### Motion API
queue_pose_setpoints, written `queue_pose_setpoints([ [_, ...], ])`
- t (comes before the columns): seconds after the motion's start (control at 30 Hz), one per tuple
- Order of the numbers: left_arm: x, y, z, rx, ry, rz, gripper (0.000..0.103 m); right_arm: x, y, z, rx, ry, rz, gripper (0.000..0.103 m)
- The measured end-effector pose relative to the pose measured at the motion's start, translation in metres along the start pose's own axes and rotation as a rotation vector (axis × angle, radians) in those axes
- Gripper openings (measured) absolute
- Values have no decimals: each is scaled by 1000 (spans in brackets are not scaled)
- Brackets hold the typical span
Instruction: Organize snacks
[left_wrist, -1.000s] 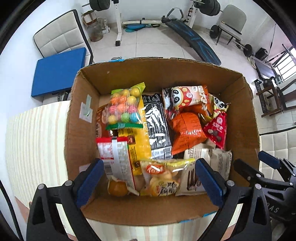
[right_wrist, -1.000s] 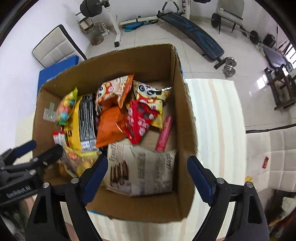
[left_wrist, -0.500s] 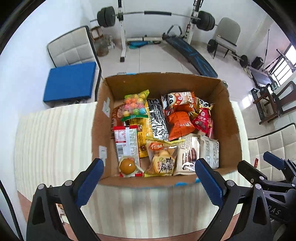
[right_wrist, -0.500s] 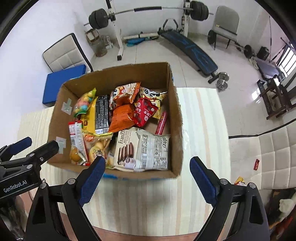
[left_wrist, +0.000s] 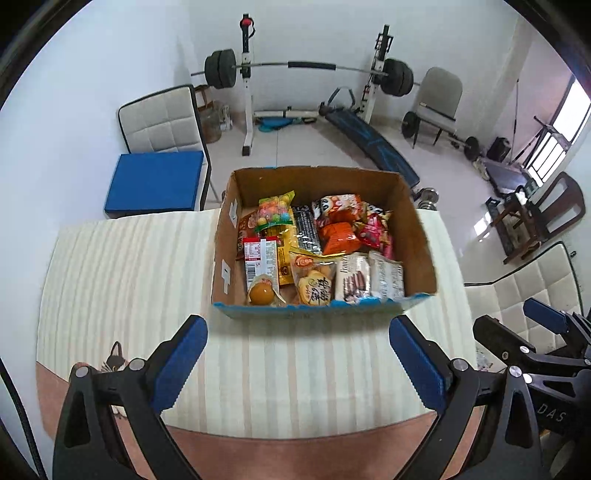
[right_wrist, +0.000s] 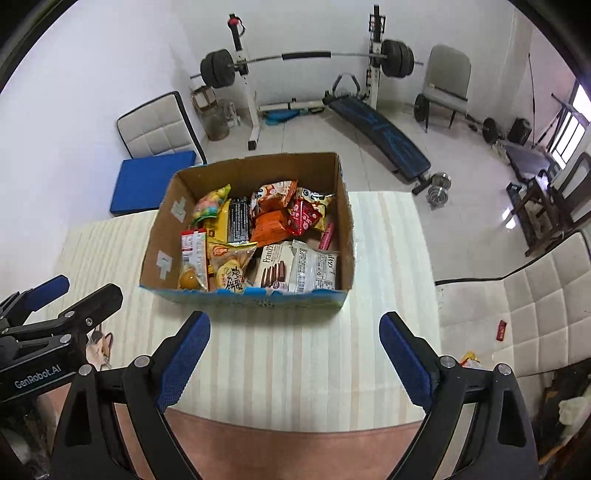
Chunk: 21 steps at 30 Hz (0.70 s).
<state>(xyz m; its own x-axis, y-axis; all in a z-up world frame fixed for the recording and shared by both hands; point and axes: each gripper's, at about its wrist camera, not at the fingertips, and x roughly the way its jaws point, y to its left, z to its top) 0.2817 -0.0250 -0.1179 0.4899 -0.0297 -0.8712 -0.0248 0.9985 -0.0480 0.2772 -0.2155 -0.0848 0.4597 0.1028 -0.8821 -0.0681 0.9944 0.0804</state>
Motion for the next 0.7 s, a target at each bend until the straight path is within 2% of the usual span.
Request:
queue_pose_setpoints([
  [0.23, -40, -4, -28, 0, -21, -26, 101, -59, -5, -29, 25, -50, 22, 95],
  [0.47, -73, -4, -50, -13, -45, -15, 101, -110, -4, -60, 37, -112, 1, 95],
  [0.7, -101, -6, -62, -20, -74, -18, 101, -140, 0, -81, 35, -112, 19, 95],
])
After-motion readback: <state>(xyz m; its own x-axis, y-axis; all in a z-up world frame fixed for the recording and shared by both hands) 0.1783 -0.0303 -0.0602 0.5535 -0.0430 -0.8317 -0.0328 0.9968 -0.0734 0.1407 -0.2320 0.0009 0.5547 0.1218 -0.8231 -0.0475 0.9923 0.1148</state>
